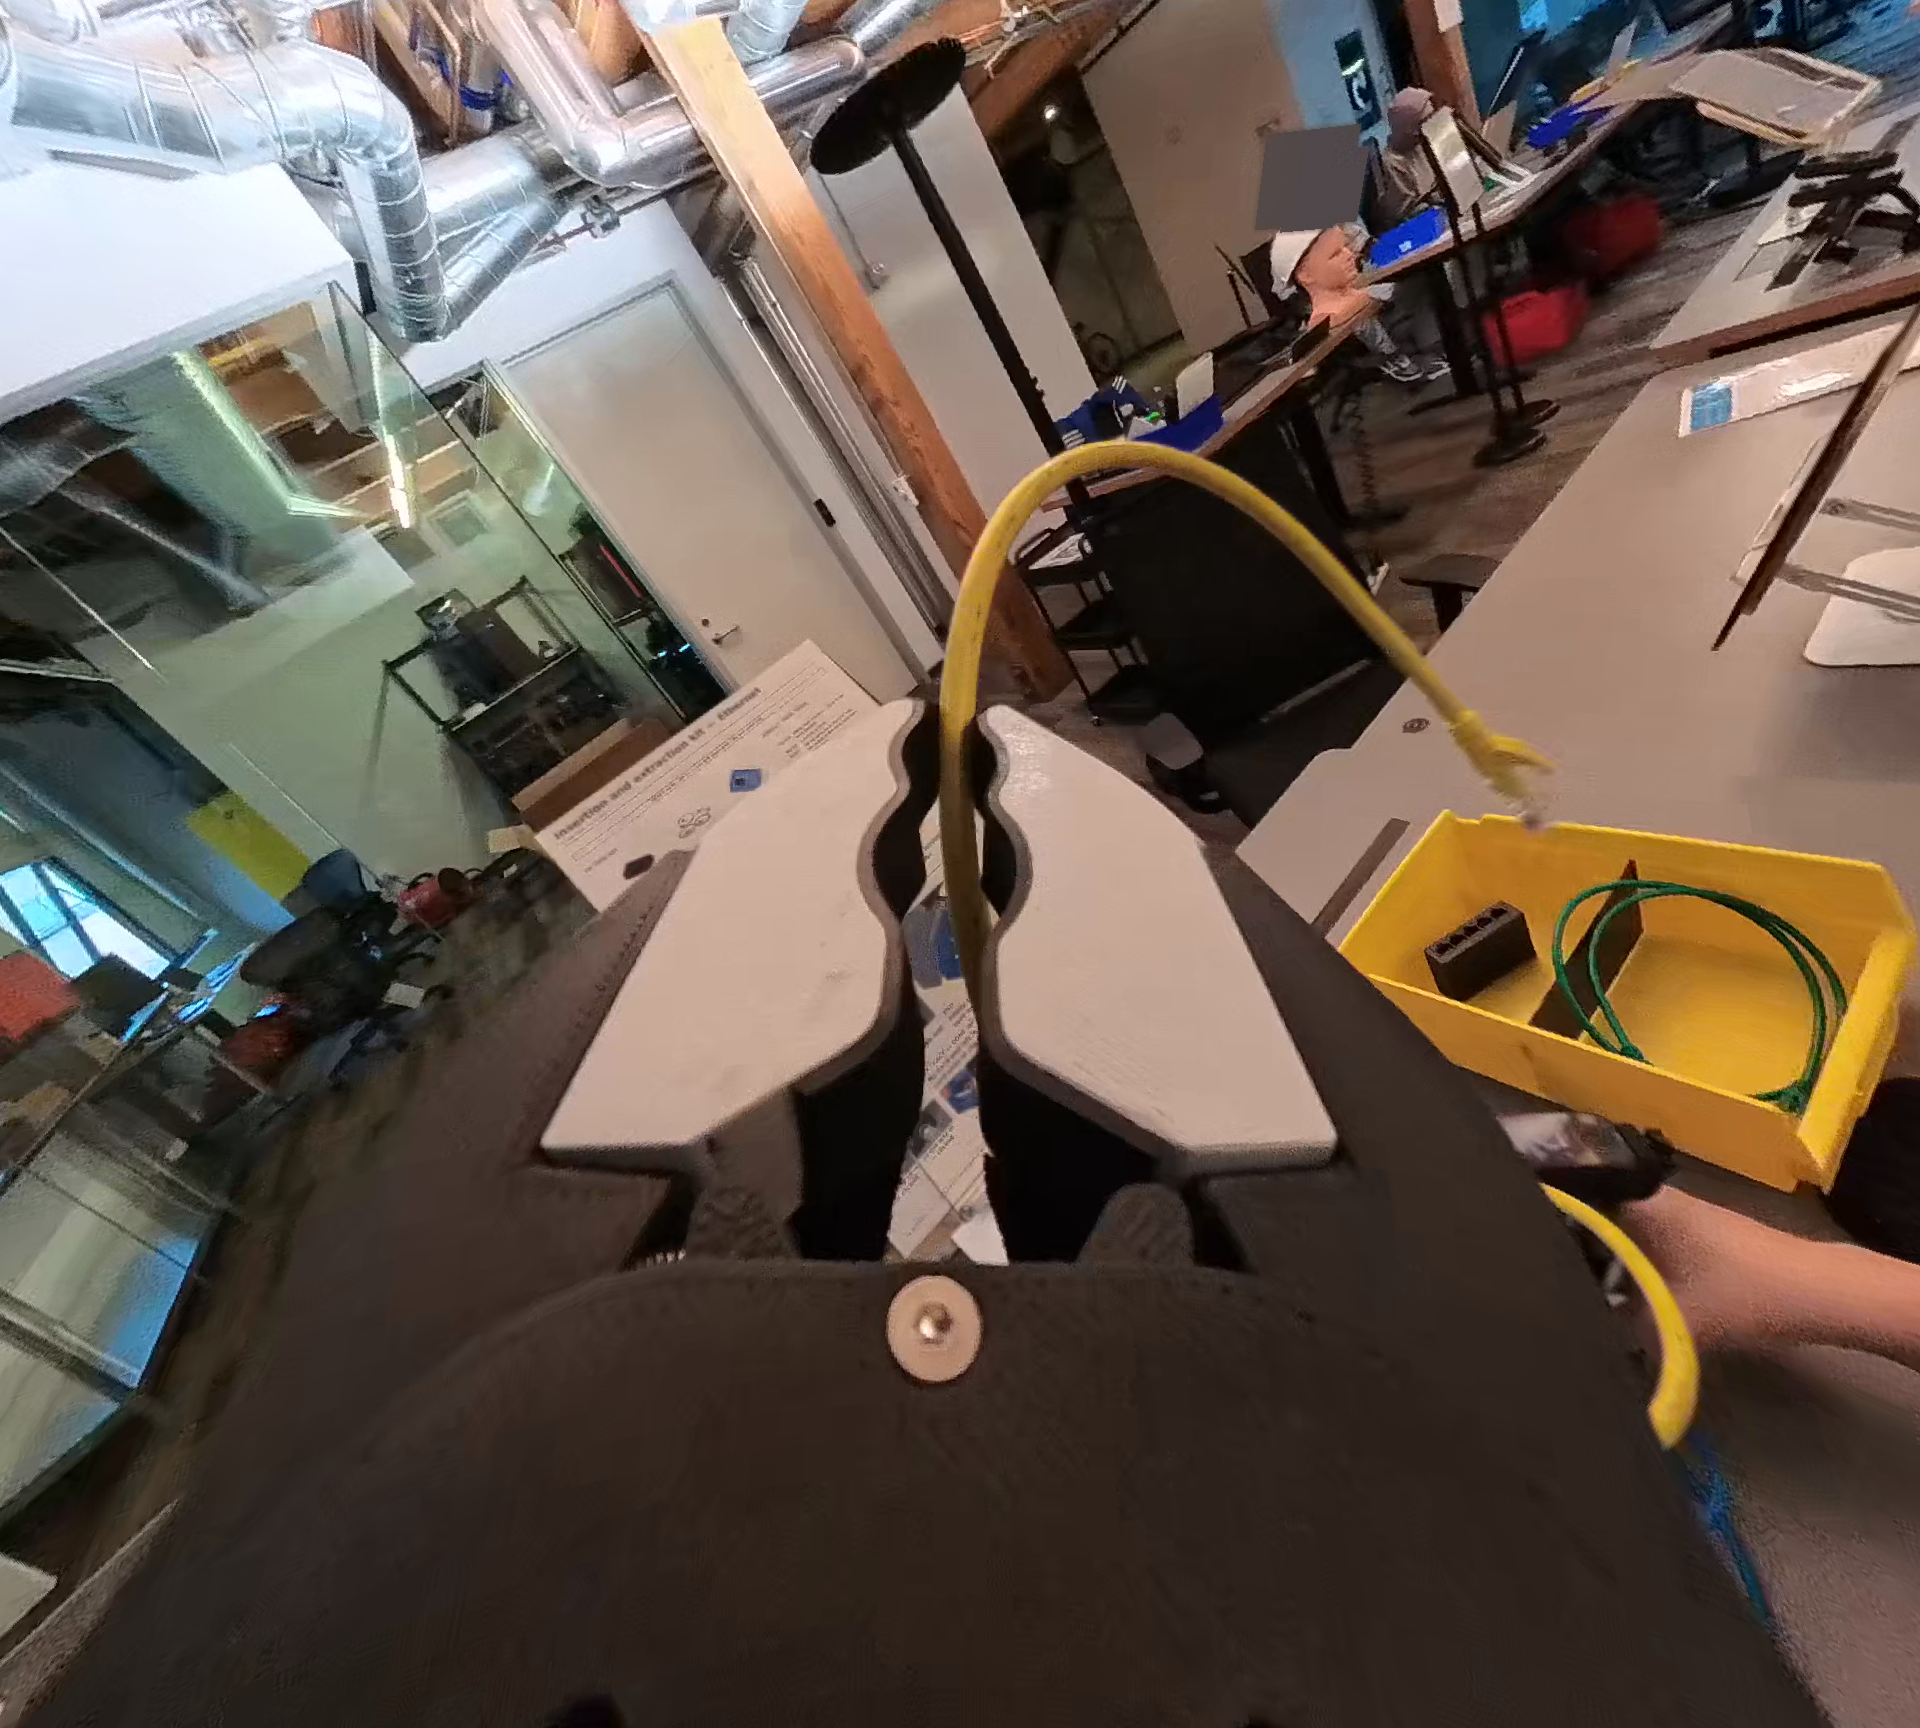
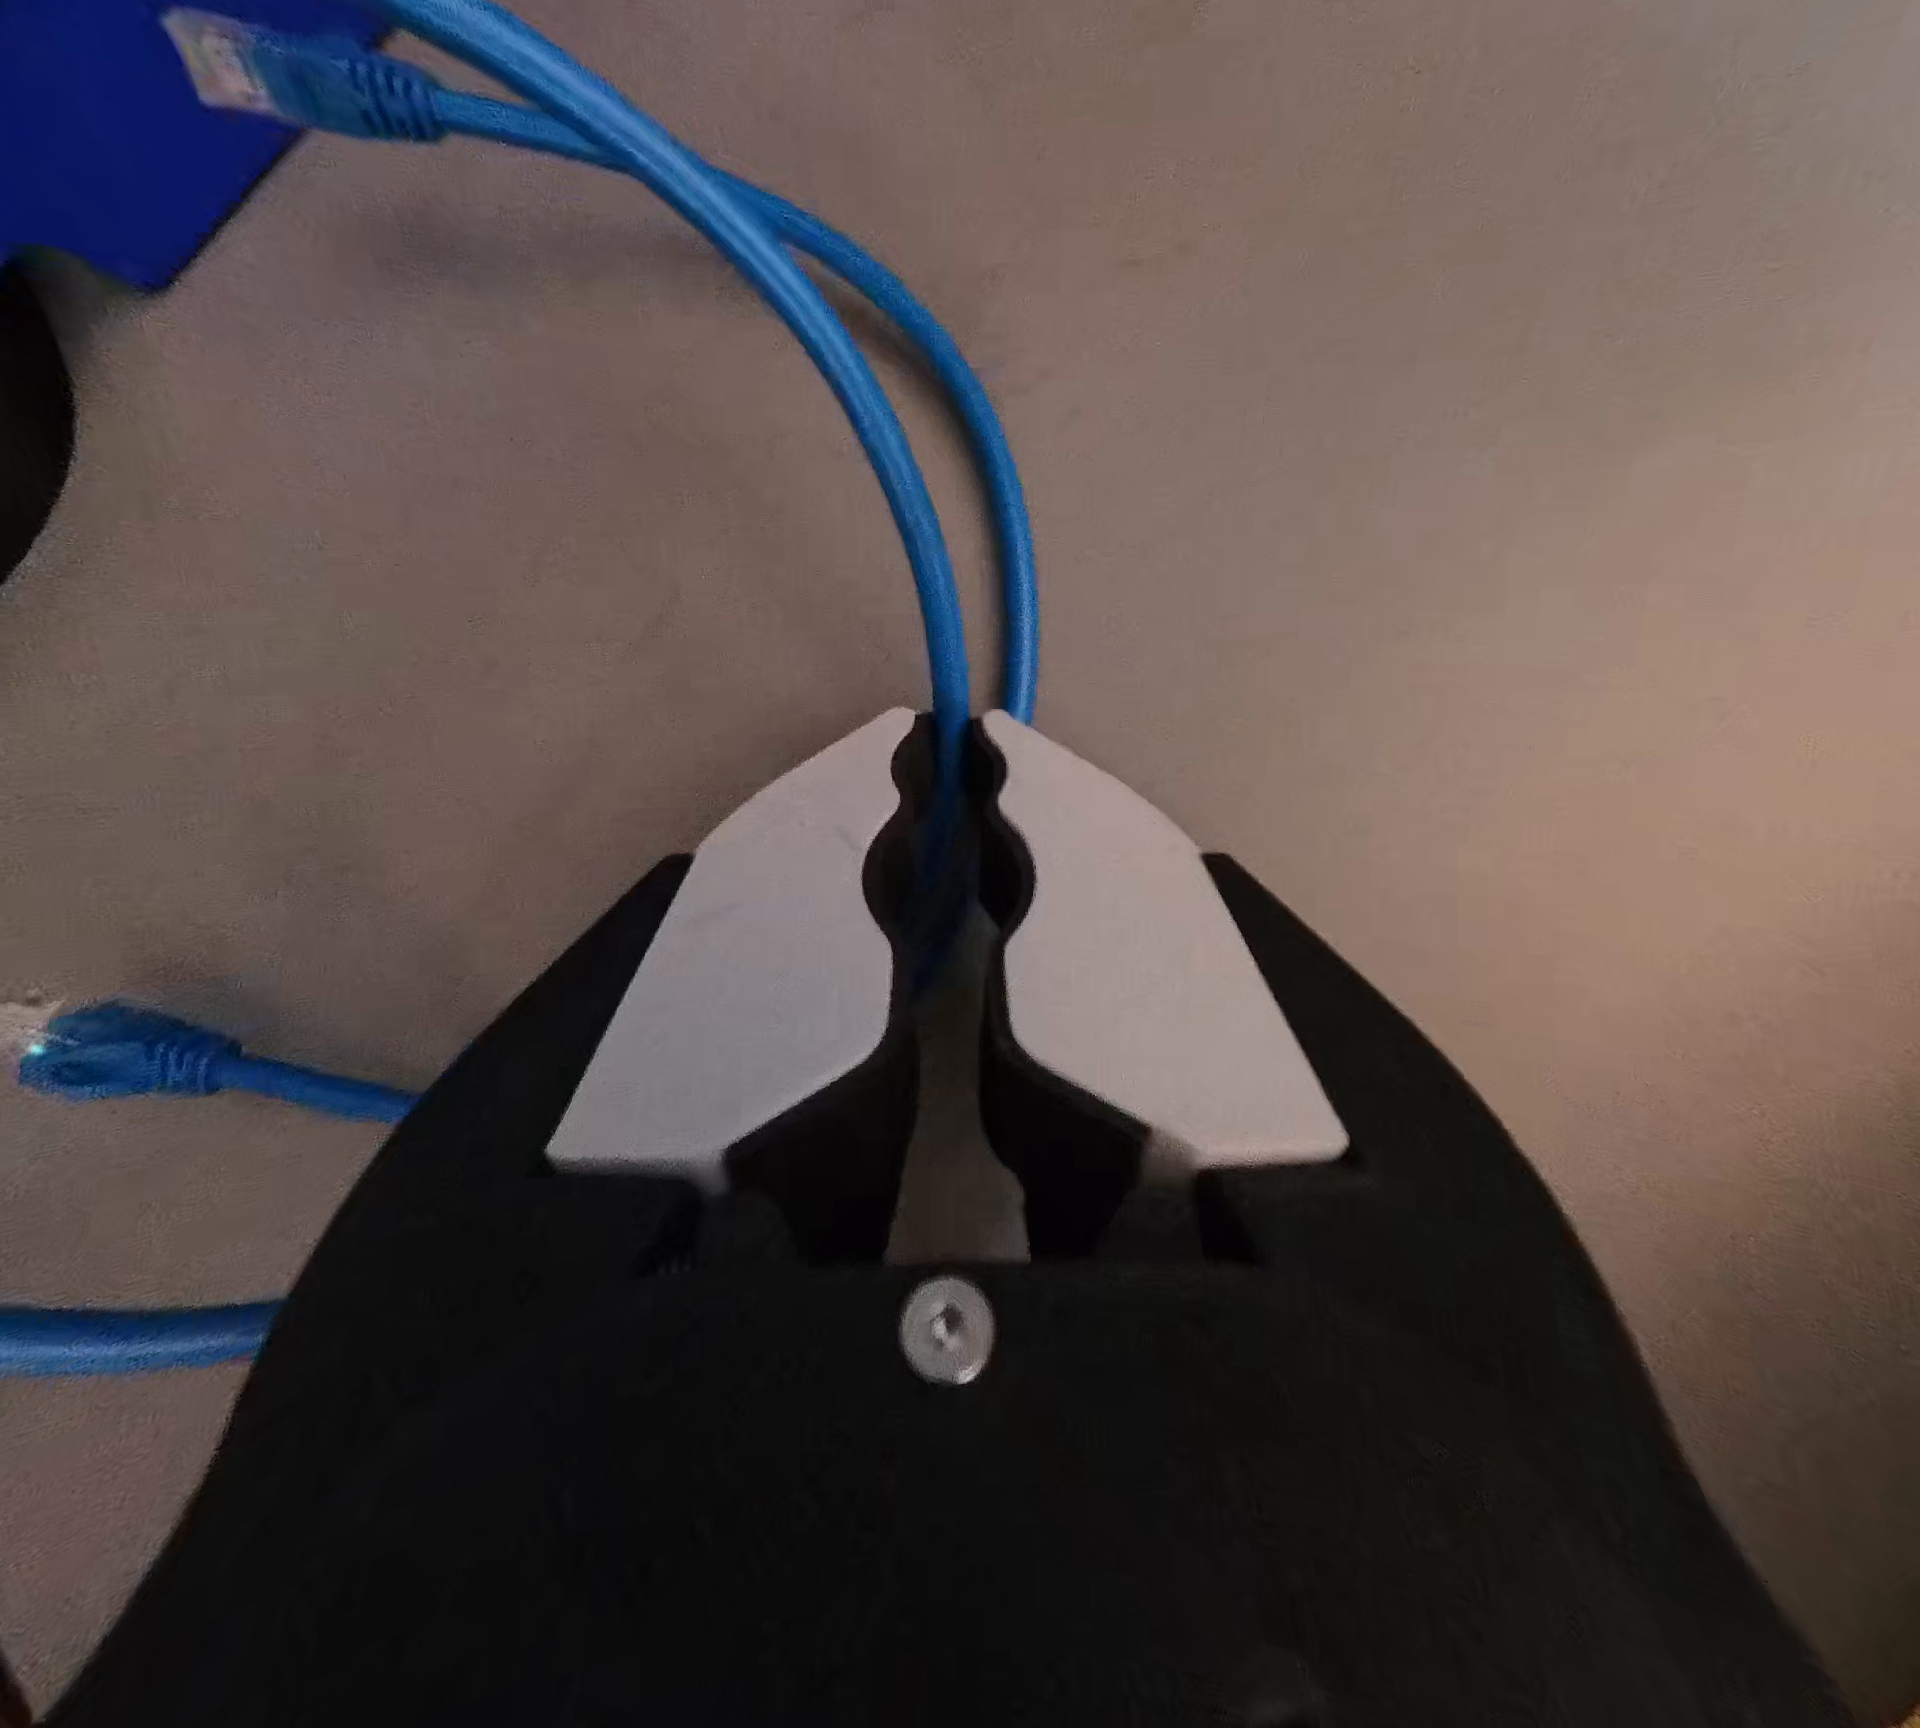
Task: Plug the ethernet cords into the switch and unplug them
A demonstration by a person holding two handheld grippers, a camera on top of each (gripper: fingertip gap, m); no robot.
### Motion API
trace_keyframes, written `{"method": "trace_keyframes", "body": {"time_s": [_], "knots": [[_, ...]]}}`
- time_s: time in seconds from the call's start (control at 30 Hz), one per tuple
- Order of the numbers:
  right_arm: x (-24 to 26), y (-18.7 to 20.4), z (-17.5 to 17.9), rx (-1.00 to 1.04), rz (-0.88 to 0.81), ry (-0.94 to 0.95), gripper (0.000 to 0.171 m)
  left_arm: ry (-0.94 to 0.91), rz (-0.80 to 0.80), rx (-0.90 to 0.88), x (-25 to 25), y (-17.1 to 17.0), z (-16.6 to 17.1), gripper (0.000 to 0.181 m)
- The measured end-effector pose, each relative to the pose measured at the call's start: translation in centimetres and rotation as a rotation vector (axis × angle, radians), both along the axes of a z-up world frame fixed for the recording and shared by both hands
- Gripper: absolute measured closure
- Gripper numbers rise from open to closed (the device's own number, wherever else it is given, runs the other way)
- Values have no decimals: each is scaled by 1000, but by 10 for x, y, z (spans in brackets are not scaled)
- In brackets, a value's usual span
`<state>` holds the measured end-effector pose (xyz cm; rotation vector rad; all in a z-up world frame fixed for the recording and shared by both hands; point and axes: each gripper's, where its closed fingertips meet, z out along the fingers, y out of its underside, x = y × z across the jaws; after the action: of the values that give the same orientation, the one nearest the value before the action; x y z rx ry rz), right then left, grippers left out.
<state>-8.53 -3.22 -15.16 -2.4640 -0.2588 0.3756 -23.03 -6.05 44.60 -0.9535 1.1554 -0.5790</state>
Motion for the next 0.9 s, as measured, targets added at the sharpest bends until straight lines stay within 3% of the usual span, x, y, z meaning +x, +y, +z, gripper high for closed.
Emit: {"method": "trace_keyframes", "body": {"time_s": [0.07,0.17,0.37,0.47,0.67,0.73,0.9], "knots": [[-16,-3,15,80,53,48,162,43,-8,-43,5,6,-3,177],[-33,-5,47,198,79,223,135,100,-21,-84,19,12,-21,176],[-60,-11,178,850,143,350,122,149,-51,-123,41,14,-50,176],[-86,-2,176,773,206,383,106,145,-61,-142,44,16,-52,176],[-126,23,157,658,246,603,108,141,-84,-172,46,17,-52,176],[-114,22,166,700,204,677,107,150,-78,-170,45,18,-54,176],[-45,8,181,864,-31,573,105,175,-56,-128,41,18,-59,176]]}}
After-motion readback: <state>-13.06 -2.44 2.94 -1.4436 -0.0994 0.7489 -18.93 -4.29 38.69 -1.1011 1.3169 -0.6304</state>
